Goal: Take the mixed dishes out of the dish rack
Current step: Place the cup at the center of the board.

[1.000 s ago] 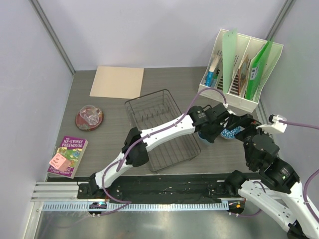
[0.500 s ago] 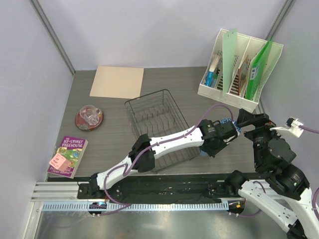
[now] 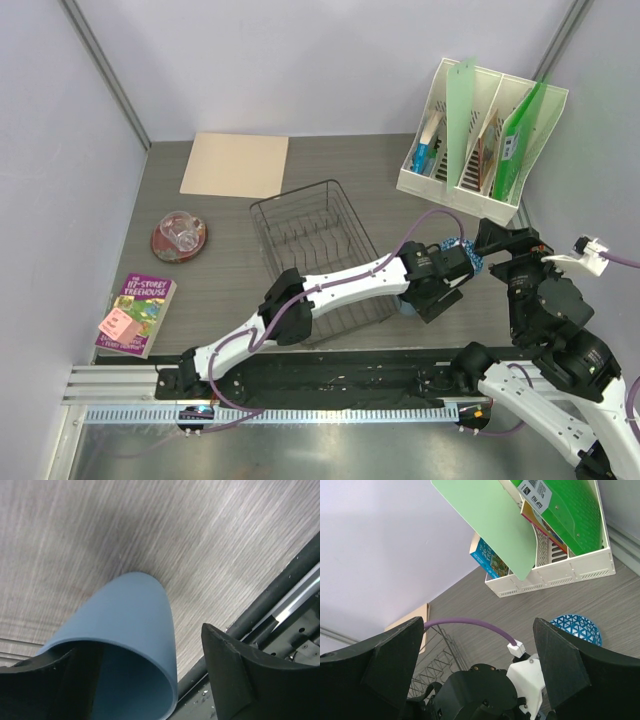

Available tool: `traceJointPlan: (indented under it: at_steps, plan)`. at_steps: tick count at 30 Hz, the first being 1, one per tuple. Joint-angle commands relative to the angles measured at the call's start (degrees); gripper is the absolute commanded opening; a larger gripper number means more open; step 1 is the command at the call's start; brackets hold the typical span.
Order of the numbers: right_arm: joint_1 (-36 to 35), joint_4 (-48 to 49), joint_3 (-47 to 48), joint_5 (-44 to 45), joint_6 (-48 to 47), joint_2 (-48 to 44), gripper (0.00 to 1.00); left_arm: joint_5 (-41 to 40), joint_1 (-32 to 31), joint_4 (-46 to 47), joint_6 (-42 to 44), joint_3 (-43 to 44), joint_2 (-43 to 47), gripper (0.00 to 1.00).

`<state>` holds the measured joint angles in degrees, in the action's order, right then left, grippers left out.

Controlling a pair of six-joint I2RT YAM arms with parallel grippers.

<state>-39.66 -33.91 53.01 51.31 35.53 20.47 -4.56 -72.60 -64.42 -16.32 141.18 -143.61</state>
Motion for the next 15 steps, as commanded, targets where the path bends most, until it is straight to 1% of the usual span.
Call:
traceJointPlan:
  at_steps: [1, 3, 6, 7, 8, 13, 15]
  plan:
    - [-0.2, 1.9, 1.1, 0.5, 0.2, -0.3, 0.96, -2.9, 0.2, 2.6, 0.2, 0.0, 5.6, 0.77]
    - [-0.2, 1.7, 1.4, 0.5, 0.1, -0.3, 0.96, -3.6, 0.2, 5.2, 0.5, -1.6, 7.5, 0.78]
    - [-0.2, 1.5, 1.6, 0.5, -0.1, -0.3, 0.96, -4.6, 0.3, 7.6, 1.0, -3.1, 9.9, 0.85]
    - [-0.2, 1.4, 1.7, 0.5, -0.1, -0.4, 0.96, -4.7, 0.3, 7.7, 1.2, -3.0, 10.2, 0.92]
    - [-0.2, 1.3, 1.7, 0.7, -0.1, -0.5, 0.96, -4.9, 0.3, 7.7, 1.5, -2.8, 10.5, 0.95]
    - [-0.2, 1.0, 1.7, 0.4, 0.2, -0.6, 0.96, -7.7, 0.4, 8.3, 2.2, -1.8, 12.6, 1.0]
    - [-0.2, 1.0, 1.6, 0.3, 0.2, -0.4, 0.96, -8.3, 0.4, 8.6, 2.7, -1.9, 13.5, 1.0]
